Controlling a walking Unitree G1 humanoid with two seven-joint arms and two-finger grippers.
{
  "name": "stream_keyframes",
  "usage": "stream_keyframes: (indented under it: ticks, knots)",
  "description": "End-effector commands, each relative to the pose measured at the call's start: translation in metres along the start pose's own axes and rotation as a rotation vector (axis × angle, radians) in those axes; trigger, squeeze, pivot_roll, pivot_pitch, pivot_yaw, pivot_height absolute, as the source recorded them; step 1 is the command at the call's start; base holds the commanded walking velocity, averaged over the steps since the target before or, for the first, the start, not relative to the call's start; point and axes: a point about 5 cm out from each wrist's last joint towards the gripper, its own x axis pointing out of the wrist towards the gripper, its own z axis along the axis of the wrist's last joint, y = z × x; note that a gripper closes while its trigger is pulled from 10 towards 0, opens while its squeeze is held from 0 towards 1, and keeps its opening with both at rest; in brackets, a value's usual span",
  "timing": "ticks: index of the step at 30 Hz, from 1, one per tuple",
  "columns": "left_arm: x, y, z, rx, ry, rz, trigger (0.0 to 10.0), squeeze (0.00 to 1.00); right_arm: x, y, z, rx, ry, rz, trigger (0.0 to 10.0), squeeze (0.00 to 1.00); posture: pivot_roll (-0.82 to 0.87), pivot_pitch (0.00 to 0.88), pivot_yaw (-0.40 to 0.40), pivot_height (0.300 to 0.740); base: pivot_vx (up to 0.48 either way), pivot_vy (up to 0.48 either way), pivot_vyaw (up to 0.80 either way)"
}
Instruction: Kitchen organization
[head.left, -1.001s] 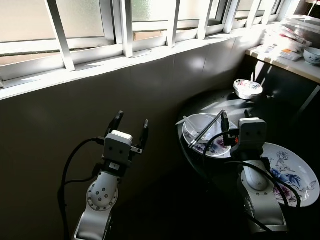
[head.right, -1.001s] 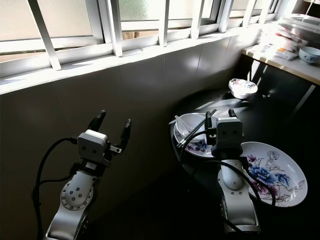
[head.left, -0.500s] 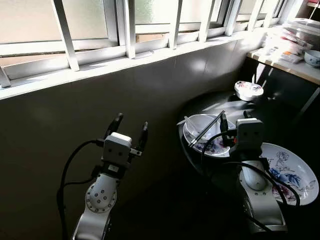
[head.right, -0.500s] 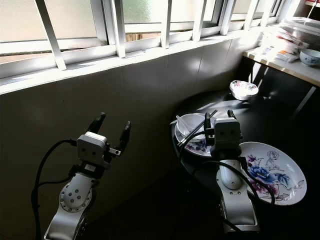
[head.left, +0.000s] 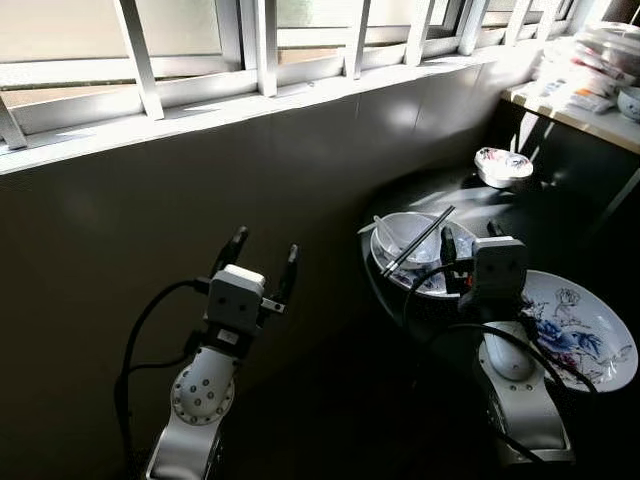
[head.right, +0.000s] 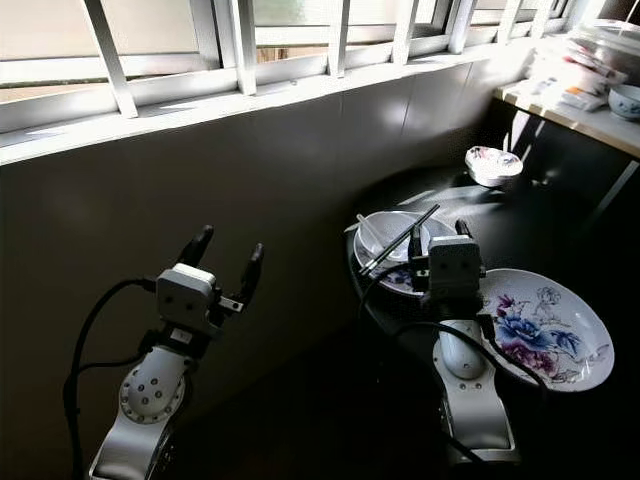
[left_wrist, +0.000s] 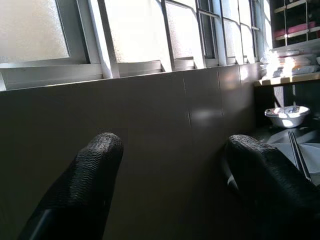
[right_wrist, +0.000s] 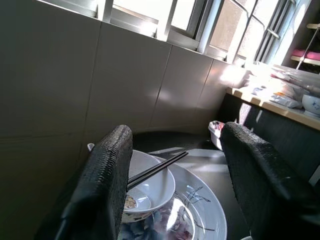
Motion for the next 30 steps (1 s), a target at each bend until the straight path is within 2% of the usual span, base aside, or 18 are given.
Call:
stream_keyframes:
  ticks: [1,13,28,30]
  knots:
    - [0.000,-0.002,0.000,-0.002,0.000,-0.010,10.0,0.00,0.000,-0.002,-0.002,-0.021,0.014,-0.009,10.0,0.00,0.01,0.000,-0.040,0.740,0.000,0.000,0.00]
    - [0.001,-0.004,-0.002,0.039,0.008,-0.028,10.0,0.00,0.000,-0.001,-0.003,-0.022,0.015,-0.008,10.0,0.00,0.01,0.000,-0.039,0.740,0.000,0.000,0.00]
    - [0.002,-0.004,-0.003,0.056,0.020,-0.036,10.0,0.00,-0.001,0.003,-0.007,-0.021,0.034,0.010,10.0,0.00,0.01,0.000,-0.032,0.740,0.000,-0.480,0.00]
    - [0.002,-0.004,-0.003,0.052,0.021,-0.036,10.0,0.00,-0.003,0.010,-0.014,-0.020,0.081,0.069,10.0,0.00,0.01,0.000,-0.031,0.740,0.000,-0.480,0.00]
